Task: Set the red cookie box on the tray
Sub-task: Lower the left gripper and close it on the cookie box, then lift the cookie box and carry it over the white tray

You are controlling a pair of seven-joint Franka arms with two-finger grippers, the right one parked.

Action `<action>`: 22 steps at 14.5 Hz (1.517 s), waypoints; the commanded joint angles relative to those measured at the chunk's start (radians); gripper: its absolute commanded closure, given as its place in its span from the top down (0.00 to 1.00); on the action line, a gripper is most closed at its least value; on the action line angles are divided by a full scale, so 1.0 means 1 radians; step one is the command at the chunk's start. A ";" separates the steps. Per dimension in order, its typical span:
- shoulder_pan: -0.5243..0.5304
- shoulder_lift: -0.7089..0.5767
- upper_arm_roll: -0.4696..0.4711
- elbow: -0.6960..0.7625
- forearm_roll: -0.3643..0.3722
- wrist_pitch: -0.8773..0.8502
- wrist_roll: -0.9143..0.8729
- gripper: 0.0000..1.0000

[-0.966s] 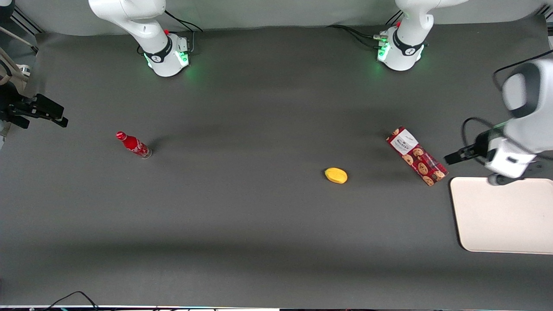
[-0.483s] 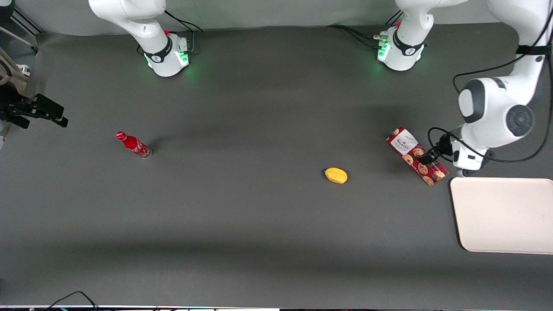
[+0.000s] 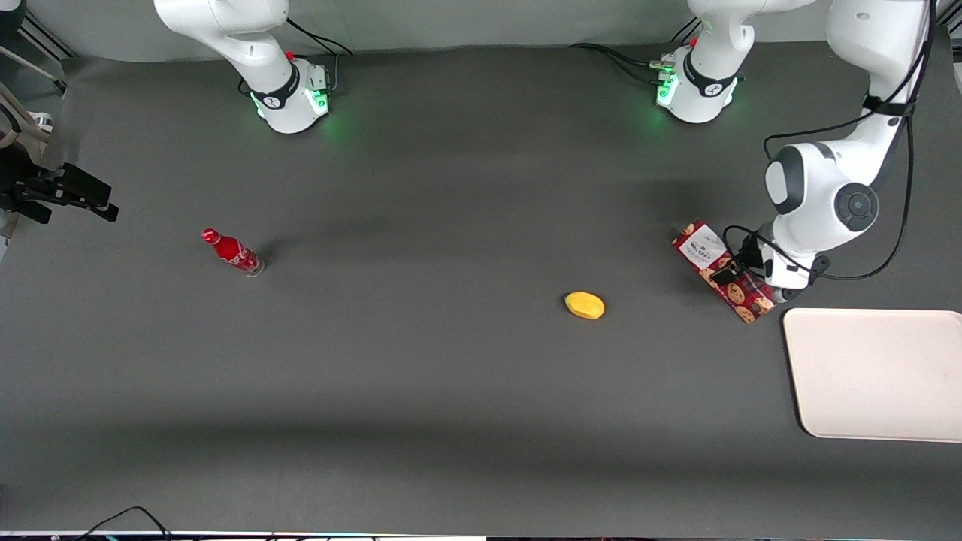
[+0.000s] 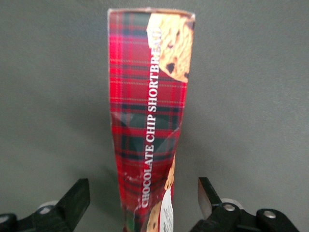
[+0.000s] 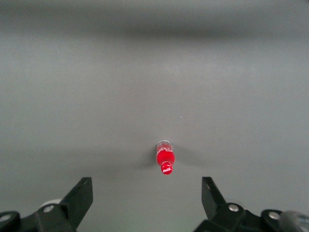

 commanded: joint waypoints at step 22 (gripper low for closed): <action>0.056 0.197 0.226 0.891 0.099 -0.766 0.591 0.00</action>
